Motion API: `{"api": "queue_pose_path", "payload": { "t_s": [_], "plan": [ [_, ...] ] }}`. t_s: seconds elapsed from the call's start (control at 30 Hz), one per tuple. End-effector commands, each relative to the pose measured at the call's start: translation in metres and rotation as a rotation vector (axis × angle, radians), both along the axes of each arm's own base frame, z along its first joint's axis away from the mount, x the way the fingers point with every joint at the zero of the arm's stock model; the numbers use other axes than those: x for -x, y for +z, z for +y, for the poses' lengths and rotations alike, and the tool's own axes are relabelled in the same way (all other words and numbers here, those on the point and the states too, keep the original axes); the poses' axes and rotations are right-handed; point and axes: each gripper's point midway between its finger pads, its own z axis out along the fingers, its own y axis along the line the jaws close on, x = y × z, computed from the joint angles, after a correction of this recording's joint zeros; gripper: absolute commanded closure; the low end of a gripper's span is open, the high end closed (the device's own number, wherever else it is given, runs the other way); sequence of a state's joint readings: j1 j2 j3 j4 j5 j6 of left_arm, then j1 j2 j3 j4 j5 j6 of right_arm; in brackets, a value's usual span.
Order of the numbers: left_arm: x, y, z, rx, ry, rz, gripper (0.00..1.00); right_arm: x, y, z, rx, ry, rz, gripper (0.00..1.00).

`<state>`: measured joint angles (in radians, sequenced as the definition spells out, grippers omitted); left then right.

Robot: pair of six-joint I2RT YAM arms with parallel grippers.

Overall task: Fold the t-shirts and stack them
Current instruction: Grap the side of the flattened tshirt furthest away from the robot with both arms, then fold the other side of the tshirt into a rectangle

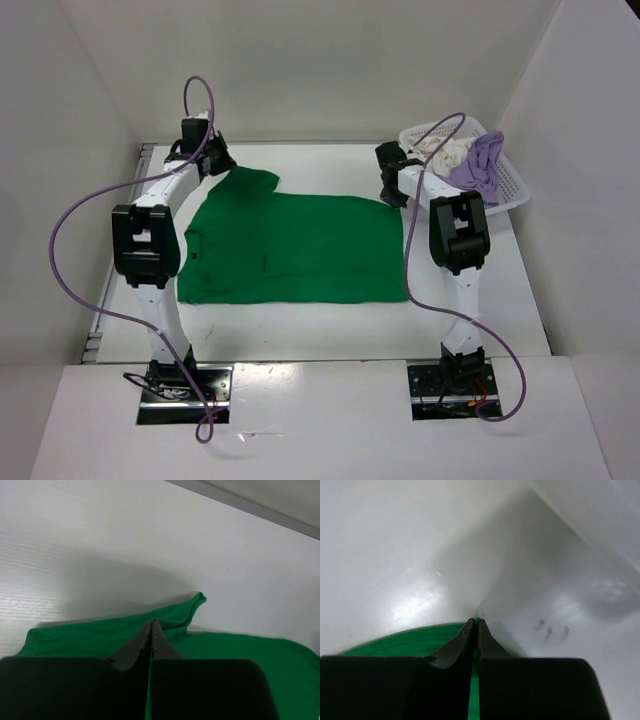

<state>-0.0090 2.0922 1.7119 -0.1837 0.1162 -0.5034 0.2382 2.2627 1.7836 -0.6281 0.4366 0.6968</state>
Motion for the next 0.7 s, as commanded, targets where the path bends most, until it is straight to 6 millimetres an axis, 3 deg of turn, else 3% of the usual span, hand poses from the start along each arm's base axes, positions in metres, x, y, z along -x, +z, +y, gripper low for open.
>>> {"api": "queue_pose_path", "payload": {
  "t_s": [0.0, 0.03, 0.1, 0.17, 0.33, 0.4, 0.47, 0.5, 0.67],
  "plan": [
    [0.007, 0.05, 0.004, -0.014, 0.006, -0.104, 1.0, 0.008, 0.051, 0.0, -0.006, 0.008, -0.109, 0.94],
    [0.014, 0.059, 0.004, -0.014, 0.006, -0.112, 1.0, 0.013, 0.053, -0.002, 0.0, 0.015, -0.104, 0.94],
    [0.028, 0.049, 0.006, -0.021, 0.016, -0.083, 1.0, 0.023, 0.051, -0.001, -0.011, 0.036, -0.094, 0.94],
    [0.039, 0.057, 0.011, -0.021, 0.025, -0.084, 1.0, 0.03, 0.061, 0.002, -0.029, 0.067, -0.108, 0.94],
    [0.075, 0.07, 0.015, -0.04, 0.036, -0.082, 1.0, 0.053, 0.06, -0.006, -0.036, 0.098, -0.079, 0.94],
    [0.09, 0.058, 0.021, -0.048, 0.043, -0.054, 1.0, 0.062, 0.061, -0.007, -0.058, 0.115, -0.075, 0.94],
    [0.106, 0.065, 0.025, -0.049, 0.052, -0.06, 1.0, 0.064, 0.071, -0.007, -0.085, 0.122, -0.099, 0.95],
    [0.116, 0.054, 0.029, -0.049, 0.061, -0.034, 1.0, 0.067, 0.071, -0.008, -0.08, 0.129, -0.096, 0.95],
    [0.155, 0.064, 0.035, -0.063, 0.078, -0.032, 1.0, 0.08, 0.07, -0.006, -0.098, 0.152, -0.074, 0.95]
  ]
}}
